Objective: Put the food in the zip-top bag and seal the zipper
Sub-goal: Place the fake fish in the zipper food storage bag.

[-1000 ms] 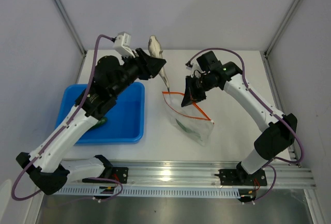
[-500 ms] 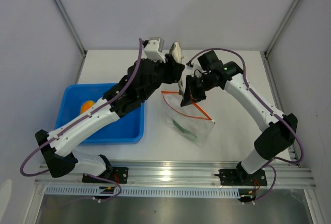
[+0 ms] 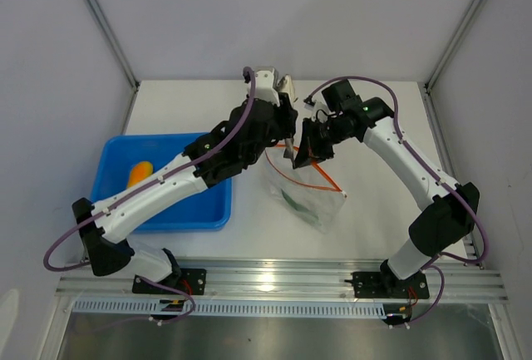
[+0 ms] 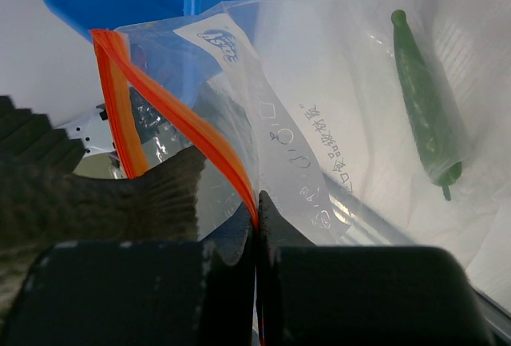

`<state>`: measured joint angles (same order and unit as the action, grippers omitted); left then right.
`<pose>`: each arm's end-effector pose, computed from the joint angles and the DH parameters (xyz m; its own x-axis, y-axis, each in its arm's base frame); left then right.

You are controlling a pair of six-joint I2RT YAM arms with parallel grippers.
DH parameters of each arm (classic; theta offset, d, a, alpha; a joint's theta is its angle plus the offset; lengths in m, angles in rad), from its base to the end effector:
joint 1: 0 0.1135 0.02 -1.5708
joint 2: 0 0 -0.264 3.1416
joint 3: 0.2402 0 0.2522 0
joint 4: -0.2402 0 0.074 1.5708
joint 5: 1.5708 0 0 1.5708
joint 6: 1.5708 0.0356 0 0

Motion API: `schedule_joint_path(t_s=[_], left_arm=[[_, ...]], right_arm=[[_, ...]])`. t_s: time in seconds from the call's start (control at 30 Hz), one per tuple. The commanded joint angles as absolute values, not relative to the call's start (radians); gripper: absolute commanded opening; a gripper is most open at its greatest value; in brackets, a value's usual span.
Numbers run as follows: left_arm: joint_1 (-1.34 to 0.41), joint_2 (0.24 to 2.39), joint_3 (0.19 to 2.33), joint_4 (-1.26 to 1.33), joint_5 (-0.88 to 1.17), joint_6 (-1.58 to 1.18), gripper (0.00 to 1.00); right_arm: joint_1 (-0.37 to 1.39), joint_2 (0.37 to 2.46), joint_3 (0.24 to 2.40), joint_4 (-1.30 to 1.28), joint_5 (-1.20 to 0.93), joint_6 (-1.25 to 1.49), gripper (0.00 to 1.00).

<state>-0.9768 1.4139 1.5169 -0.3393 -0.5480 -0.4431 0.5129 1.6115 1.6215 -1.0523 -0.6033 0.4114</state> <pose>0.1932 -0.2529 0.4347 -0.3001 -0.2095 -0.9306 0.3268 0.8940 -0.3066 0.2752 0.1781 0.3505 -0.9509 -0.1576 -0.2662 -0.2979 0.6984 0.6507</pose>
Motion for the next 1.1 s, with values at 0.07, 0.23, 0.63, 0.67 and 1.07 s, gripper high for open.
schedule_joint_path(t_s=[0.07,0.23,0.63,0.67,1.07], left_arm=[[-0.986,1.45,1.591,-0.38,-0.588,-0.443,0.04],[-0.986,1.436,1.569,-0.379,-0.56,-0.44,0.22],[-0.986,1.379,1.488,-0.331,-0.506,-0.463,0.27],[-0.986,1.376,1.486,-0.325,-0.5,-0.462,0.29],[-0.986,1.332,1.425,-0.318,-0.457,-0.479,0.65]], right_arm=[[0.509,1.58,1.663,-1.054,-0.617,0.417,0.0],[0.499,1.575,1.658,-1.055,-0.615,0.414,0.0],[0.468,1.601,1.692,-1.022,-0.655,0.439,0.0],[0.468,1.603,1.695,-1.019,-0.658,0.44,0.0],[0.454,1.623,1.717,-1.005,-0.67,0.451,0.0]])
